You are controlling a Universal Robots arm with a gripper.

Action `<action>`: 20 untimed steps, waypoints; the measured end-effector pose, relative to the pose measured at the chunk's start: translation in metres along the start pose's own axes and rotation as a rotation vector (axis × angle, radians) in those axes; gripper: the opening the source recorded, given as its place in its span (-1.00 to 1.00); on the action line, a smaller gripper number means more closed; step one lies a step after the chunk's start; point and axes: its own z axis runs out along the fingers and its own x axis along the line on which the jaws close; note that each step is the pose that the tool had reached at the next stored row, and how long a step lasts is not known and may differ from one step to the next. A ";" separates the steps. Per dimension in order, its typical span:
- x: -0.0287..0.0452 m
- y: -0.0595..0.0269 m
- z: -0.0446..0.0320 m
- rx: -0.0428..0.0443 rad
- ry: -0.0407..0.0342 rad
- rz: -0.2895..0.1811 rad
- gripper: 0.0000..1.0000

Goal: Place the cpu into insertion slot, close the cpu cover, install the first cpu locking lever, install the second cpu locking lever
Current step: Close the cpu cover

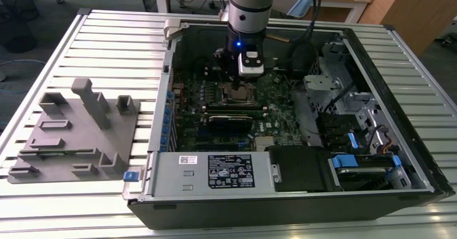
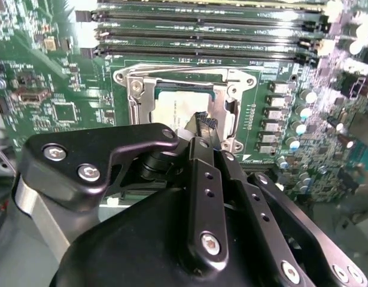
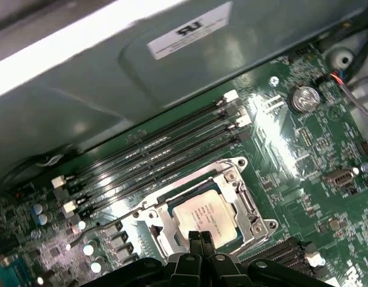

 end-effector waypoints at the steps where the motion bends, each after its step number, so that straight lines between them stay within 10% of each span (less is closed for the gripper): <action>1: 0.0000 0.0000 0.0000 0.0001 0.0002 -0.017 -0.79; 9: 0.0000 0.0000 0.0003 0.0006 0.0014 -0.145 -0.79; 20: 0.0000 0.0000 0.0003 0.0007 0.0018 -0.183 -0.79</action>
